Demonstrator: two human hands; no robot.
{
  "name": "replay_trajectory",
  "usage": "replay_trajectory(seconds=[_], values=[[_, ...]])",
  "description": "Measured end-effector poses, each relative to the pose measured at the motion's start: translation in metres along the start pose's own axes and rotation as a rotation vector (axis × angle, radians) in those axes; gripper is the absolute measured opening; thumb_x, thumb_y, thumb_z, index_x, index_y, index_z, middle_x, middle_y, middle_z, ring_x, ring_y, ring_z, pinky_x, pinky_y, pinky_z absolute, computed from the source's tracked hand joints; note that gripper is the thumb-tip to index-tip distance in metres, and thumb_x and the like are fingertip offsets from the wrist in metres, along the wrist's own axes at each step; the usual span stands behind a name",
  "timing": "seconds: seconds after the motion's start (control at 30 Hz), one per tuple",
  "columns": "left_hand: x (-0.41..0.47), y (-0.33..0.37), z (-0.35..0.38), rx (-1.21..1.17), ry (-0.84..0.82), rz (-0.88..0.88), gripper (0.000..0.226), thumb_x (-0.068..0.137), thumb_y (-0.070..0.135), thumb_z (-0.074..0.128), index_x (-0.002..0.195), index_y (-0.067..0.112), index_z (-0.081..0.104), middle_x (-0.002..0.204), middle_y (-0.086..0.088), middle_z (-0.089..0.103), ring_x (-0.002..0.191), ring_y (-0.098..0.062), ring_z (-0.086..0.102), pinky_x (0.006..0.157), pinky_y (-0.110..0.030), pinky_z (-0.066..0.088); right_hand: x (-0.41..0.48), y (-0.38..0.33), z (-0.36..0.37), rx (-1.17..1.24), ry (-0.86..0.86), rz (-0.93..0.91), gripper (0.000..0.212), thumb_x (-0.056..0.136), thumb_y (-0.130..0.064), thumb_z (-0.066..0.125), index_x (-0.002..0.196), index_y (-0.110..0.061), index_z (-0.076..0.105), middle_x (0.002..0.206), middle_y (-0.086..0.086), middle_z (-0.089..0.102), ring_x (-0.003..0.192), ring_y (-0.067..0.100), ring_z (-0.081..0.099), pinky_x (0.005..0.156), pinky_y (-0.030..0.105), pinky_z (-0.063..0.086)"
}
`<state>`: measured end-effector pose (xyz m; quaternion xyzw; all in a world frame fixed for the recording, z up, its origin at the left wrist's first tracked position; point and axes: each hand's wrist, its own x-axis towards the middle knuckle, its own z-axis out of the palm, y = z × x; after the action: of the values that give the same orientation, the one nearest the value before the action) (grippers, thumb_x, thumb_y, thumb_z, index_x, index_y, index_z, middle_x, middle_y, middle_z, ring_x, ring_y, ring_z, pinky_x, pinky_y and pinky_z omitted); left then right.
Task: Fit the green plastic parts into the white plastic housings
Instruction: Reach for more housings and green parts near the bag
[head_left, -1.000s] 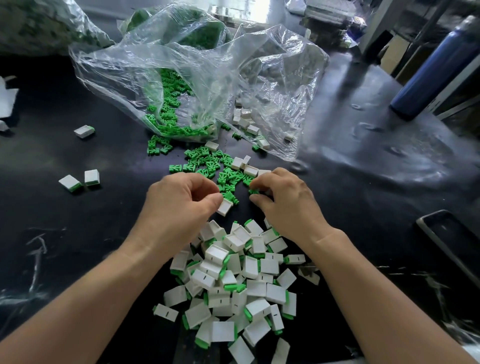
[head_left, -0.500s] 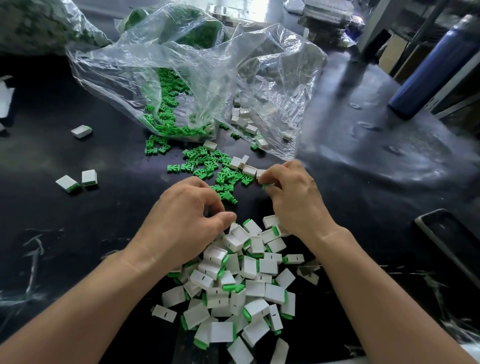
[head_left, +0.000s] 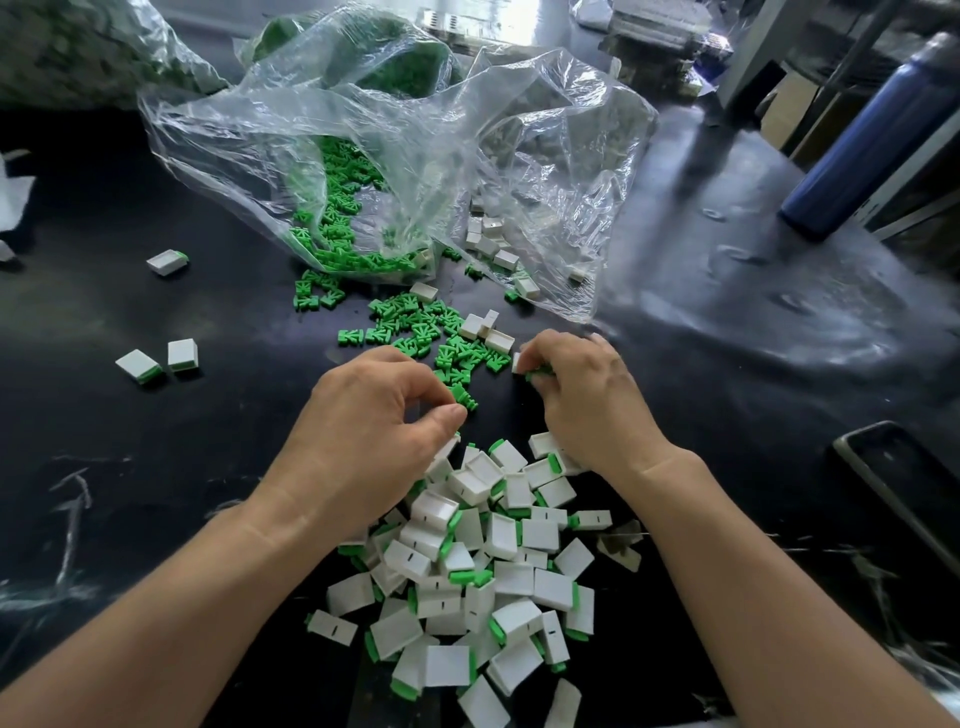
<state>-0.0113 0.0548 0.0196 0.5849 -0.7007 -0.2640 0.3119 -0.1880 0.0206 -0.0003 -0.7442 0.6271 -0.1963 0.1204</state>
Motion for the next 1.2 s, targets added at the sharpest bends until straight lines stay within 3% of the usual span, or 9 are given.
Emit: replay_trajectory(seconds=[0.1,0.43,0.5,0.57,0.67,0.83,1.0,1.1,1.2], values=[[-0.001,0.000,0.000,-0.009,-0.008,-0.001,0.009,0.079,0.025,0.069,0.070,0.022,0.069,0.082,0.009,0.059,0.072,-0.003,0.053,0.063,-0.013,0.039,-0.001,-0.001,-0.001,-0.020,-0.023,-0.006,0.018,0.089,-0.001,0.053,0.098,-0.012,0.064,0.110,0.003,0.059,0.105,0.021,0.048,0.086,0.021,0.028],[-0.001,0.000,-0.001,-0.015,-0.016,-0.004,0.011,0.079,0.024,0.069,0.070,0.029,0.066,0.083,0.010,0.060,0.073,-0.003,0.055,0.064,-0.011,0.041,-0.003,-0.005,-0.002,0.056,0.044,-0.054,0.015,0.085,0.006,0.057,0.092,-0.003,0.067,0.109,0.009,0.055,0.096,0.026,0.055,0.086,0.035,0.042],[-0.001,0.001,-0.002,-0.053,-0.010,-0.022,0.008,0.080,0.022,0.069,0.080,0.030,0.068,0.085,0.012,0.060,0.076,0.001,0.056,0.064,-0.007,0.043,-0.005,-0.007,-0.005,0.111,0.071,-0.078,0.015,0.083,0.007,0.058,0.090,-0.002,0.068,0.106,0.010,0.056,0.093,0.023,0.055,0.084,0.025,0.042],[0.000,0.001,-0.002,-0.134,0.005,-0.050,0.023,0.081,0.018,0.069,0.102,0.028,0.069,0.090,0.017,0.060,0.078,0.008,0.057,0.068,-0.001,0.043,-0.009,-0.013,-0.009,0.214,0.082,-0.123,0.014,0.081,0.007,0.061,0.088,-0.002,0.069,0.102,0.007,0.058,0.086,0.014,0.054,0.078,0.009,0.039],[0.002,0.002,-0.002,-0.296,-0.030,-0.090,0.038,0.085,0.012,0.063,0.116,0.034,0.062,0.098,0.015,0.065,0.081,-0.002,0.063,0.076,-0.013,0.051,-0.019,-0.027,-0.012,0.374,0.038,-0.243,0.015,0.077,0.009,0.064,0.085,-0.002,0.070,0.095,0.000,0.056,0.081,0.007,0.056,0.078,0.008,0.043],[0.001,0.004,-0.004,-0.489,-0.056,-0.075,0.032,0.085,0.001,0.060,0.090,0.032,0.069,0.079,0.011,0.073,0.069,-0.004,0.067,0.067,-0.017,0.055,-0.028,-0.039,-0.012,0.481,-0.003,-0.306,0.015,0.076,0.008,0.064,0.084,-0.002,0.071,0.094,-0.004,0.056,0.090,0.010,0.058,0.083,0.021,0.048],[0.003,0.006,-0.007,-0.656,-0.016,-0.123,0.034,0.079,-0.006,0.062,0.086,0.027,0.068,0.076,-0.005,0.072,0.062,-0.010,0.068,0.058,-0.018,0.055,-0.024,-0.036,-0.018,0.672,-0.012,-0.103,0.025,0.082,0.005,0.062,0.080,-0.020,0.064,0.089,0.001,0.068,0.085,0.018,0.065,0.083,0.036,0.053],[0.003,0.008,-0.007,-0.748,-0.046,-0.161,0.036,0.077,-0.011,0.061,0.086,0.023,0.069,0.078,-0.007,0.070,0.066,-0.013,0.069,0.060,-0.017,0.054,-0.020,-0.030,-0.025,0.809,-0.005,0.007,0.026,0.085,0.001,0.060,0.081,-0.024,0.064,0.077,-0.005,0.066,0.070,0.011,0.067,0.072,0.024,0.054],[0.003,0.009,-0.007,-0.732,-0.063,-0.174,0.033,0.074,-0.012,0.064,0.079,0.021,0.070,0.074,-0.006,0.073,0.068,-0.015,0.069,0.068,-0.025,0.058,-0.020,-0.031,-0.027,0.898,-0.022,0.011,0.030,0.083,0.008,0.058,0.089,-0.022,0.062,0.077,0.000,0.064,0.067,0.009,0.066,0.067,0.016,0.051]])
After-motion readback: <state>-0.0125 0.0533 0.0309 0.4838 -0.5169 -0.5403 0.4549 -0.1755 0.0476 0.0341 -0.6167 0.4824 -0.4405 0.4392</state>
